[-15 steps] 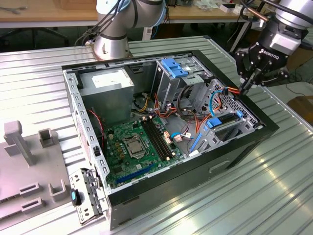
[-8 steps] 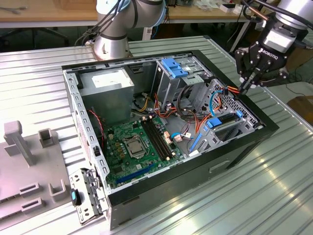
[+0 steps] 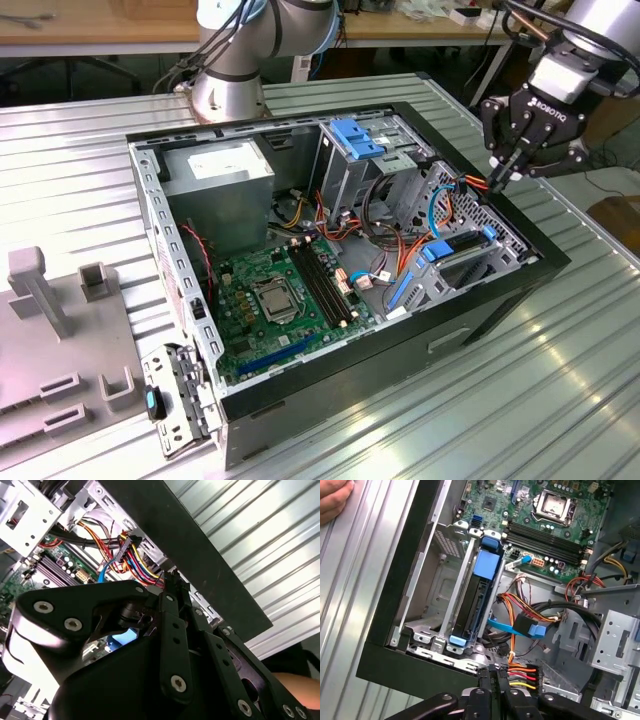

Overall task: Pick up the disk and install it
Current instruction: 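Insert the first disk wire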

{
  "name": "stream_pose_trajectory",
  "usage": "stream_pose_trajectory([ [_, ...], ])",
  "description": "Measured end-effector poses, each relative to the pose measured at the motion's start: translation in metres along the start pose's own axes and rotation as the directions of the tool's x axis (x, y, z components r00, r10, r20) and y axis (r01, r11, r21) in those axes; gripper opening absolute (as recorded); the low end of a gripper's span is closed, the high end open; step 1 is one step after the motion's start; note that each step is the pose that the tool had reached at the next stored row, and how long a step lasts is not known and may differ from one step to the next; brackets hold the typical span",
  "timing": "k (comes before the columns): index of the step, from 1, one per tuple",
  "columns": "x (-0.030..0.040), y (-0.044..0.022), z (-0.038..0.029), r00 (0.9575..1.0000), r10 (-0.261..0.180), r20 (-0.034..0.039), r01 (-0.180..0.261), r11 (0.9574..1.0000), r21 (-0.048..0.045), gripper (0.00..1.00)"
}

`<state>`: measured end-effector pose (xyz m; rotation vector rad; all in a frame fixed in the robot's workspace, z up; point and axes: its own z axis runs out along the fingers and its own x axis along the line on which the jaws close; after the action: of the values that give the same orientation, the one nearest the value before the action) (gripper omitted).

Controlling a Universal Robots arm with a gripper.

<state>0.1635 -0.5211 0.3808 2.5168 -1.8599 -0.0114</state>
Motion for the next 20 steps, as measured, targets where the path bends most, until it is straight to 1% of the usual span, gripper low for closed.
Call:
stream_pose_trajectory([
  [6, -0.0012, 0.0037, 0.0003, 0.9992, 0.040, 0.0007, -0.040, 0.9992, 0.0000, 0.16],
  [8, -0.0016, 0.0051, 0.0006, 0.9980, 0.064, 0.0010, -0.064, 0.9980, -0.0001, 0.16],
  [12, -0.0024, 0.0075, 0.0011, 0.9957, 0.093, 0.0015, -0.093, 0.9957, -0.0002, 0.16],
  [15, -0.0027, 0.0087, 0.0012, 0.9932, 0.117, 0.0016, -0.117, 0.9932, -0.0002, 0.16],
  [18, -0.0031, 0.0096, 0.0016, 0.9898, 0.143, 0.0021, -0.143, 0.9898, -0.0003, 0.16],
  [20, -0.0033, 0.0101, 0.0024, 0.9846, 0.175, 0.0021, -0.175, 0.9846, -0.0004, 0.16],
])
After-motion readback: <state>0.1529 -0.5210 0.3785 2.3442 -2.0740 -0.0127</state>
